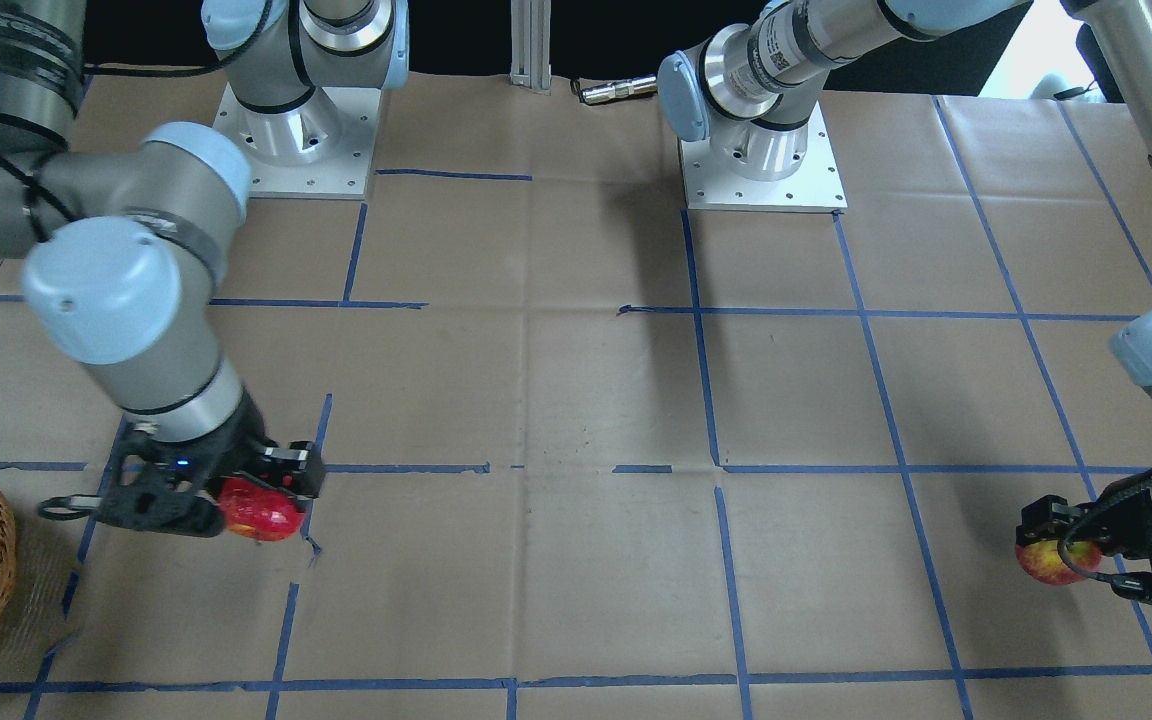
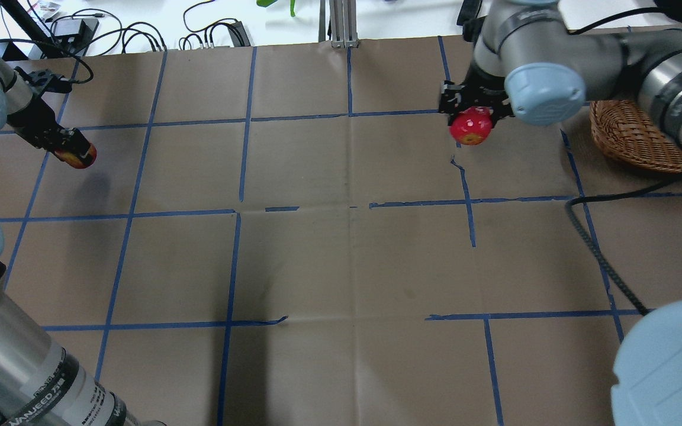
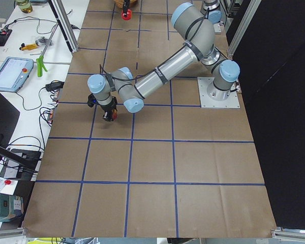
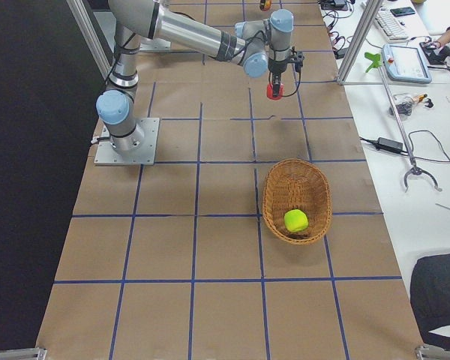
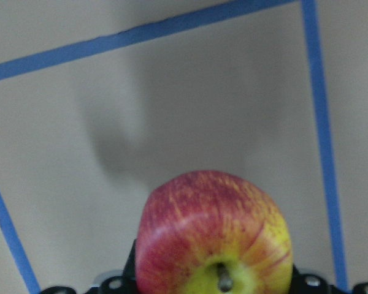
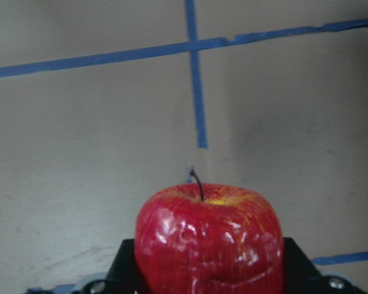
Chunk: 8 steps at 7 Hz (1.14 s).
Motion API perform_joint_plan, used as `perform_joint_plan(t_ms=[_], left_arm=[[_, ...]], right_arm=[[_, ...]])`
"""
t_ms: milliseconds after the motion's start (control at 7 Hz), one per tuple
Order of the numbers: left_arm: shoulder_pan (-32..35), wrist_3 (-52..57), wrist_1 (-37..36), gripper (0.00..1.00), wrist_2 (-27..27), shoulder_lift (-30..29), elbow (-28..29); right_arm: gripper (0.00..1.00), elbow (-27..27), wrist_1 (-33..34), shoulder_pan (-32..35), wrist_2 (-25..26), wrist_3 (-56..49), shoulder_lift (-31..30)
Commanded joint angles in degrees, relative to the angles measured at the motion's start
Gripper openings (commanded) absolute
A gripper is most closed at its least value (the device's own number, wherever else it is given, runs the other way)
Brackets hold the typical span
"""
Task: Put all apples into basket
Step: 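Drop red apple into basket with right while left lifts yellow-red apple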
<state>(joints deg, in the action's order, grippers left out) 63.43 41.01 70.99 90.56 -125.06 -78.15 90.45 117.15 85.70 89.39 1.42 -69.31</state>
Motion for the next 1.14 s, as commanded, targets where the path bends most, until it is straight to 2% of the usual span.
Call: perform_joint_plan(t_ms=[0,143,286,429,571,857,1000], left_arm=[[11.22,-10.19,8.69,0.25,0.14,9.18,-1.02],[17.98,-16.60,11.25,0.25,-0.12,11.92,-1.82],[25.79,-25.89,11.28,0.25,-0.47,12.47,-2.26],[33.18,-34.42,10.41,0.25,-0.47,11.43,-2.96],[39.26,-41.21,8.48,0.25,-0.56,10.12,-4.10],[45.89,-47.58,-4.57,0.25,-0.74,2.59,-6.47],[47.91,-49.61,-8.55,0.25,-0.65,-0.94,-6.66]], right_arm=[[0.17,-1.40,-0.35,-17.33,-0.09,-23.55,-0.22],[0.17,-3.59,0.00,-21.67,-0.36,-33.14,1.44],[0.16,-6.92,0.18,-25.72,-0.27,-40.63,5.63],[0.16,-11.21,0.01,-30.02,-0.62,-45.58,10.46],[0.16,-12.91,-0.43,-30.50,-1.41,-46.93,12.94],[0.17,-12.49,-1.31,-30.59,-1.24,-47.38,14.54],[0.17,-12.75,-0.18,-30.59,-0.89,-48.08,15.94]])
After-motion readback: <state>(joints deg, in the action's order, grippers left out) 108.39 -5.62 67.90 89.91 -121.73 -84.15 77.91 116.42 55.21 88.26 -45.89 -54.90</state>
